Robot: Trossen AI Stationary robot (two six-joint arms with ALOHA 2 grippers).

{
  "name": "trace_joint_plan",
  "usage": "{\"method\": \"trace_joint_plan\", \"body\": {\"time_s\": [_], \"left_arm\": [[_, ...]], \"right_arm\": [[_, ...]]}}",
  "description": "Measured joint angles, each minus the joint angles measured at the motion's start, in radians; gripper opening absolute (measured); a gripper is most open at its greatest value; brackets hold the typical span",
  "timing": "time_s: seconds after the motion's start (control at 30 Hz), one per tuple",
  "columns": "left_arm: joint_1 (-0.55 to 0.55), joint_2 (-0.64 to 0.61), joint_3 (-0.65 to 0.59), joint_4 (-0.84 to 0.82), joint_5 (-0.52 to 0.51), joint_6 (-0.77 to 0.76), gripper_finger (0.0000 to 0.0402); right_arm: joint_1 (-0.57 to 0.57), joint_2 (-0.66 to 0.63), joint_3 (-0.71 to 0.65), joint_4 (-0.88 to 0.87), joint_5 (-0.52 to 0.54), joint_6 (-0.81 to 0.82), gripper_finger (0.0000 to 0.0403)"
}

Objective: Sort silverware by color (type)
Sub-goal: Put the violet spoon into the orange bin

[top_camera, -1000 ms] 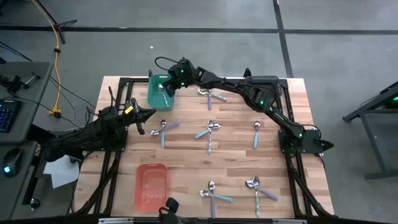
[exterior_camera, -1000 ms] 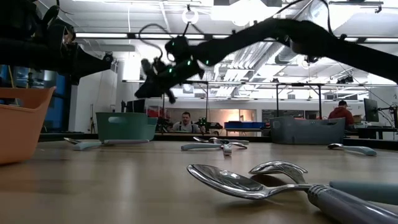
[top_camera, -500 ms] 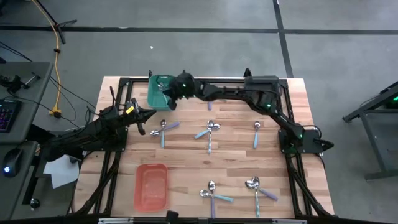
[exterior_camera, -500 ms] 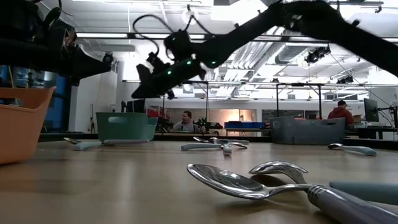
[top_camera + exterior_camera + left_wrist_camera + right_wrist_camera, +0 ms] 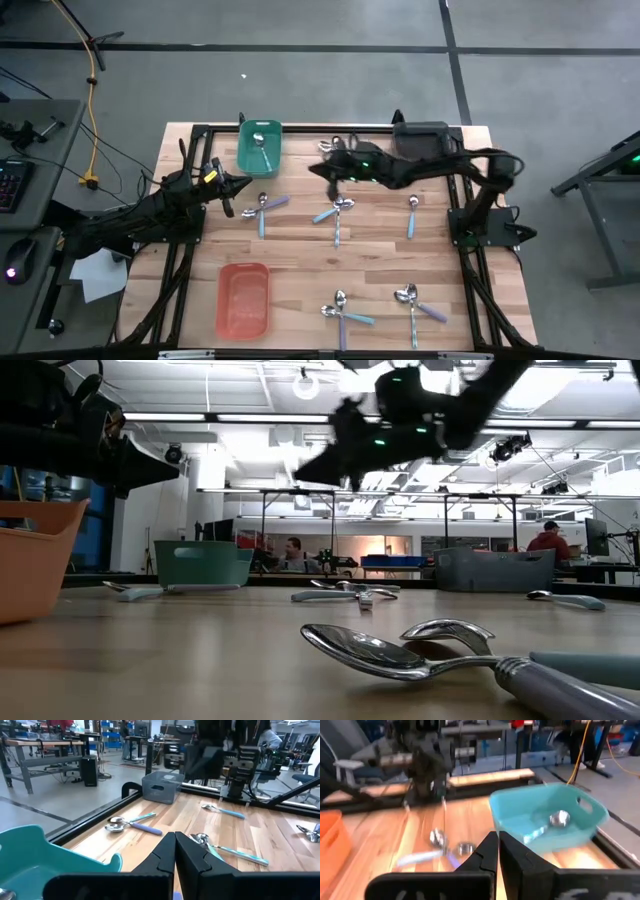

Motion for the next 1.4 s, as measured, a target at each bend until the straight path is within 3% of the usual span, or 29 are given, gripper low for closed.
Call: {"method": "trace_joint_plan", "body": {"time_s": [0.23,0.43,0.93,1.23,1.4], "left_arm": [[-0.002,0.014,0.000,0.026,0.162,0.000,0.0001],[-0.043,0.090,0.000,0.026,0.179,0.012,0.0001],[-0.113,0.381,0.020,0.132,0.088,0.000,0.0001],[-0.151,0.596,0.116,0.134,0.041,-0.018,0.0004],[-0.176,0.740,0.186,0.129,0.038,0.005,0.0033]], "right_arm": [[-0.002,-0.159,-0.291,0.184,0.013,-0.014,0.0000],[-0.007,-0.239,-0.435,0.266,0.013,-0.016,0.0000],[-0.007,-0.268,-0.469,0.274,0.011,-0.079,0.0000],[-0.006,-0.268,-0.469,0.251,0.011,-0.079,0.0000],[-0.006,-0.268,-0.469,0.251,0.010,-0.095,0.0000]]}}
